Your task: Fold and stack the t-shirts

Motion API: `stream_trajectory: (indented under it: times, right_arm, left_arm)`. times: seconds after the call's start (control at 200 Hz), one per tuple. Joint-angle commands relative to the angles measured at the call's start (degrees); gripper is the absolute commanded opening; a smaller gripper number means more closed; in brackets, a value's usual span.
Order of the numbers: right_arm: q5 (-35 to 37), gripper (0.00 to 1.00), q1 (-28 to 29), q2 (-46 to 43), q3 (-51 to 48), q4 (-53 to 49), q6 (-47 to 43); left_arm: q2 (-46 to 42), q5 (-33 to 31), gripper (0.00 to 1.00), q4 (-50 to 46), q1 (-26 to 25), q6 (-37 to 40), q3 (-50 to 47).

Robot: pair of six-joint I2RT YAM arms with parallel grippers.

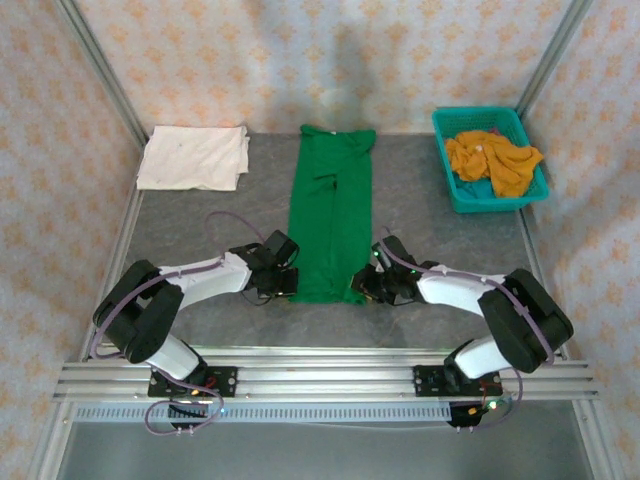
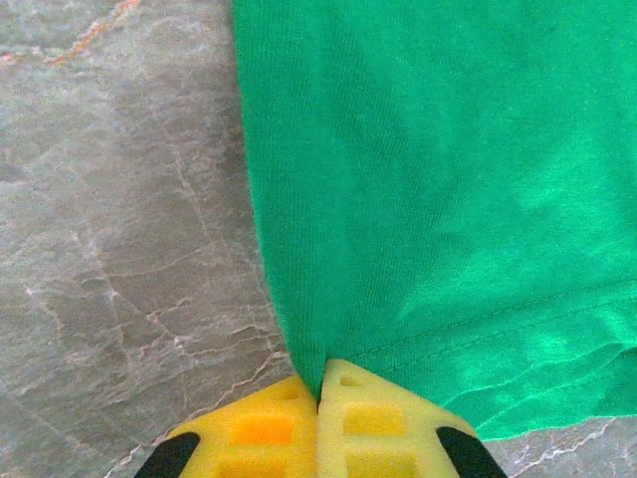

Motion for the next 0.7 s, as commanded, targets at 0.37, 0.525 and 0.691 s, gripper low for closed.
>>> stream_trajectory:
  times: [0.37,0.525,0.691]
  right_arm:
    - [2.58,0.0,1.09,-4.74,1.59,-9.4,0.88]
    - [2.33,0.0,1.05,-9.74,1.88,-13.25,0.77]
    - [-0.31,0.0,1.09,-11.28,-2.66,-11.21,3.24]
  left_arm:
    - [-5.87,-2.98,0.0,-4.08,-0.12,0.02,-1.16]
    - [-10.63,-0.59,0.0,-8.43,-0.24,1.87,-0.81]
    - [-11.4,3.25,0.0,-7.94,-2.86,0.99,-4.49]
